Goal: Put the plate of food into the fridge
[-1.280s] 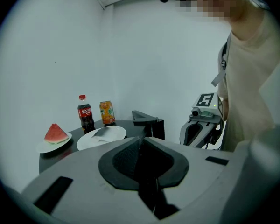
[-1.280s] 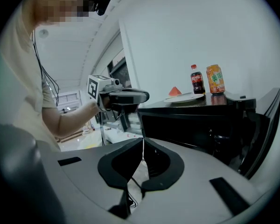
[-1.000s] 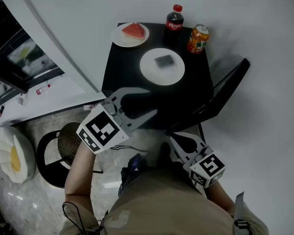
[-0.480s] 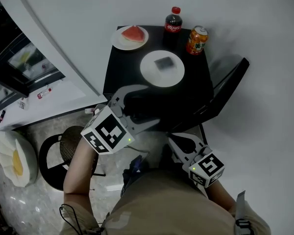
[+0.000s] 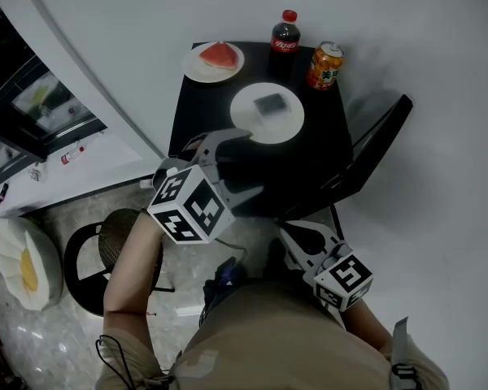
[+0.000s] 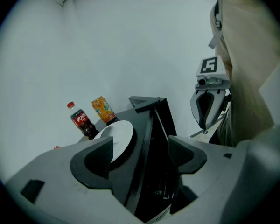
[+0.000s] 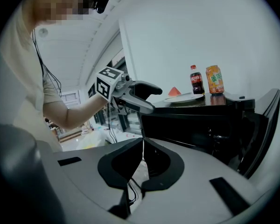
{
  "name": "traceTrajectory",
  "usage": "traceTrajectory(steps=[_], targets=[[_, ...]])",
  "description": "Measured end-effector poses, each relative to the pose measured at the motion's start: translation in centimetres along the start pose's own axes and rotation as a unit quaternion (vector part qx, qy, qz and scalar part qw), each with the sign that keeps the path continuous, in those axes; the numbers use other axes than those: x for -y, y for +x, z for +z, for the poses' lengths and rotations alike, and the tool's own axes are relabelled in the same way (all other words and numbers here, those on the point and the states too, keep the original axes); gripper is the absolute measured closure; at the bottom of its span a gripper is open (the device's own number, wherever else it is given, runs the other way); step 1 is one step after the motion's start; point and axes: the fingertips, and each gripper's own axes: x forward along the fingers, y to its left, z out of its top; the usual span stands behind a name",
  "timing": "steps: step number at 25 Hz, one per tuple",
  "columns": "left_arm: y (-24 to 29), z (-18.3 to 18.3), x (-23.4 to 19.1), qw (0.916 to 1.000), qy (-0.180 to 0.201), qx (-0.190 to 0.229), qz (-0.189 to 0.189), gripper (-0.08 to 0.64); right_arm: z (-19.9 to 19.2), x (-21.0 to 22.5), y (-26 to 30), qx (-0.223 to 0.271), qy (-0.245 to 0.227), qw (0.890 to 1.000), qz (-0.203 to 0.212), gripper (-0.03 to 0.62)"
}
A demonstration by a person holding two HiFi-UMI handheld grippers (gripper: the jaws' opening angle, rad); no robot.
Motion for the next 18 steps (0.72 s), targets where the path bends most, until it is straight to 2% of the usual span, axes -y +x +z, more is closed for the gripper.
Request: traceTrajectory(steps=[5, 10, 15, 18], targets=[[1.4, -1.0, -0.8, 0.9985, 0.035, -0.042, 0.003, 0.216, 0.1, 0.3, -0.1, 0.005, 0.0, 1.0, 0.0, 0.571], [2.9, -2.7, -1.5, 0.9923, 0.078, -0.097, 0.004, 0.216, -0.4, 0.5, -0.2, 0.004, 0.005, 1.0, -0.001, 0.571], [4.0, -3.7, -1.8, 0.9777, 0.145, -0.152, 0.011, 0.216, -0.5, 0.7, -0.5, 0.008, 0.012, 1.0, -0.001, 0.571], [4.6, -4.2, -1.8, 0.9711, 0.168, -0.169, 0.013, 0.216, -0.5, 0.7, -0.6, 0.007, 0.012, 1.0, -0.003, 0.57]])
